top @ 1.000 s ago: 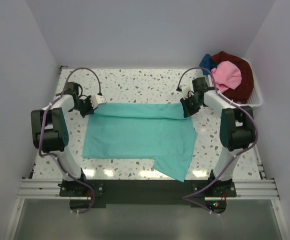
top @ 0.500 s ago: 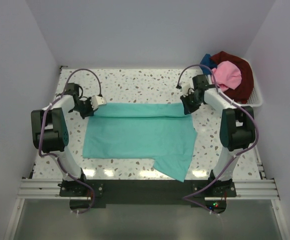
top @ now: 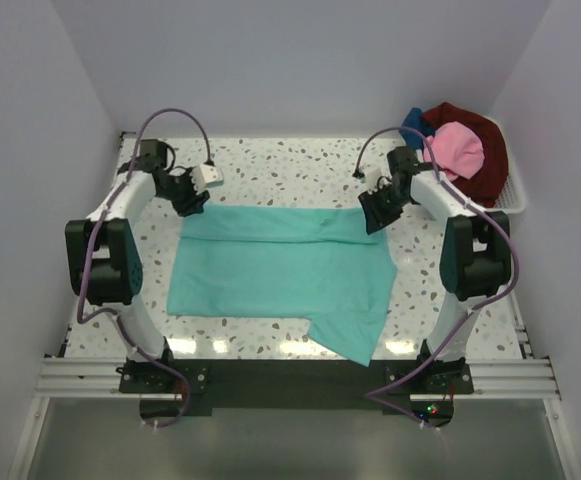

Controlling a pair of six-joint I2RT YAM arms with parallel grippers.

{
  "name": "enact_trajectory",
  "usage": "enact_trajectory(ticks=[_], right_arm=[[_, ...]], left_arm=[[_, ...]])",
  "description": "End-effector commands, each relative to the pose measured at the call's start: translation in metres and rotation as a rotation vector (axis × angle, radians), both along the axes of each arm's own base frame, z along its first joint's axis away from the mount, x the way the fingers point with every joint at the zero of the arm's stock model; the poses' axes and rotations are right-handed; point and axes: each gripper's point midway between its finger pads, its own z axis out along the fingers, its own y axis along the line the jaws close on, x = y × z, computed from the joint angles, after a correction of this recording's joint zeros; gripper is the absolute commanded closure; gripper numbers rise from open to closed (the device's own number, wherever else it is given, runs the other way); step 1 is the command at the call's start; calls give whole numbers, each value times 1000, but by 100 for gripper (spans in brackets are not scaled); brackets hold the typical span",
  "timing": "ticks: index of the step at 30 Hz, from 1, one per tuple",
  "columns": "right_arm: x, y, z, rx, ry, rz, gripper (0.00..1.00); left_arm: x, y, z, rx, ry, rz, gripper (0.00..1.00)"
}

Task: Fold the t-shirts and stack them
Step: Fold the tshirt

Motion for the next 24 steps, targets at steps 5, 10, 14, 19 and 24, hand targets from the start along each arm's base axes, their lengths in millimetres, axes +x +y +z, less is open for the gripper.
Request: enact_trajectory(ticks=[5,10,14,19,24], right_arm=[[36,-1,20,56,-28,-181,62],[54,-2,2,40,2,-229,60],[62,-2,-7,32,7,-241,61],[69,-2,-18,30,16,-247,61],[70,3,-18,52,30,-238,64]], left_arm=[[23,-152,72,-349,-27,25,47],[33,-233,67,-483,47,16,46],[38,-275,53,-520,100,35,46],[34,-311,28,-552,162,32,46],[23,-336,7,-554,224,10,45]])
